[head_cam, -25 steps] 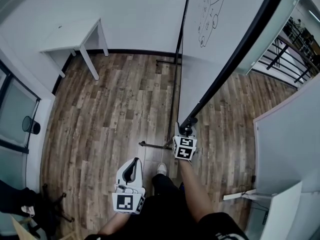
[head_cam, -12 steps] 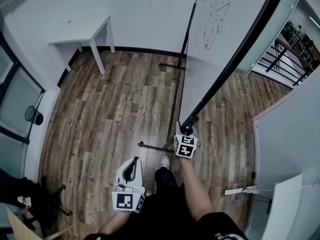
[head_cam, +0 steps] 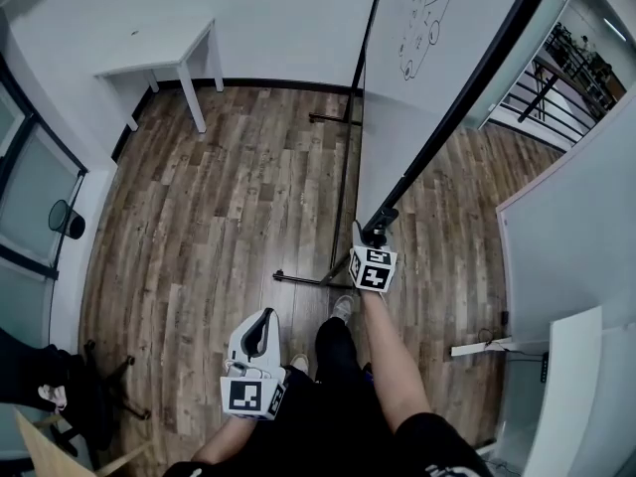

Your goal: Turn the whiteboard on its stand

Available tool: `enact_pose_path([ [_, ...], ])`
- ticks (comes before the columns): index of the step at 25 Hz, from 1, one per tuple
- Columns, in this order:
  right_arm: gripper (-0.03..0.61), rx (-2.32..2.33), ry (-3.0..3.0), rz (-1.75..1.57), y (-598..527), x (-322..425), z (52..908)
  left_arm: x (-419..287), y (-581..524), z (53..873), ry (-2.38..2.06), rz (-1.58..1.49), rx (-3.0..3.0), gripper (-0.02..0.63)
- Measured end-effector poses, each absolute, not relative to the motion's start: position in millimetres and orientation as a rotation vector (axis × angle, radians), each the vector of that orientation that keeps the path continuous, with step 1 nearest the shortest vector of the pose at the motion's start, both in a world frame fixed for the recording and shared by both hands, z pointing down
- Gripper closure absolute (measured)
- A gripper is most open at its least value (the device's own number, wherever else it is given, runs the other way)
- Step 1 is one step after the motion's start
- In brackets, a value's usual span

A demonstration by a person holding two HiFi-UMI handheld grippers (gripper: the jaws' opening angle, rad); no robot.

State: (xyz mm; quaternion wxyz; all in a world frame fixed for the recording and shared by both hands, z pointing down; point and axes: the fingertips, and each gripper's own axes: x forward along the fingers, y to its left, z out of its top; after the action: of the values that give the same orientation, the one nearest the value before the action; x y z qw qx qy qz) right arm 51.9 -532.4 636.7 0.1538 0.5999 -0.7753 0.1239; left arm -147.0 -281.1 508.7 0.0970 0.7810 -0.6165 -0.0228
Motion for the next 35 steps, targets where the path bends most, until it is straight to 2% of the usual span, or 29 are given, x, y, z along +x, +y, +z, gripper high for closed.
enact_pose_path([
  [19,0.411,1.696,-2.222,0.358,-432.9,42.8,628.5,-145.2,-208.7,485.8,-1.790,-0.071,2.340,0.595],
  [35,0.411,1.679,-2.241,0.341,-288.9,41.1,634.2,-131.8,-58.8,488.4,-1.818,-0.069,2.353,0.595],
])
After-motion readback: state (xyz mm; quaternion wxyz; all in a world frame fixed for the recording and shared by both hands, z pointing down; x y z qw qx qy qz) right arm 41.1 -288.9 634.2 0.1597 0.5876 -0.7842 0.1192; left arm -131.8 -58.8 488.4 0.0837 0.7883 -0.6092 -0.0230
